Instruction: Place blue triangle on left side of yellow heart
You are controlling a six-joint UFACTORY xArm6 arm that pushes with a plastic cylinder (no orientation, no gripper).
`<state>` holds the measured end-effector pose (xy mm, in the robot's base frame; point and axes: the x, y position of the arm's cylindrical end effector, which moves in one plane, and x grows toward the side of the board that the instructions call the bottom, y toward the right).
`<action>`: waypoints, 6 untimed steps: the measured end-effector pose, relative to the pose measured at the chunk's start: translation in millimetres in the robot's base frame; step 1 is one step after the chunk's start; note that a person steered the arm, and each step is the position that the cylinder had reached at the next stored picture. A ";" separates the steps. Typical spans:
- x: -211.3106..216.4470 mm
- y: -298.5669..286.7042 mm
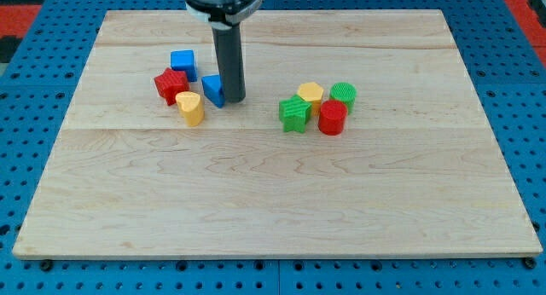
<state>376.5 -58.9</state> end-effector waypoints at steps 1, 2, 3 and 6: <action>-9.1 -26.8; -25.1 -41.9; -51.7 -39.1; -114.9 -70.5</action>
<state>261.7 -129.4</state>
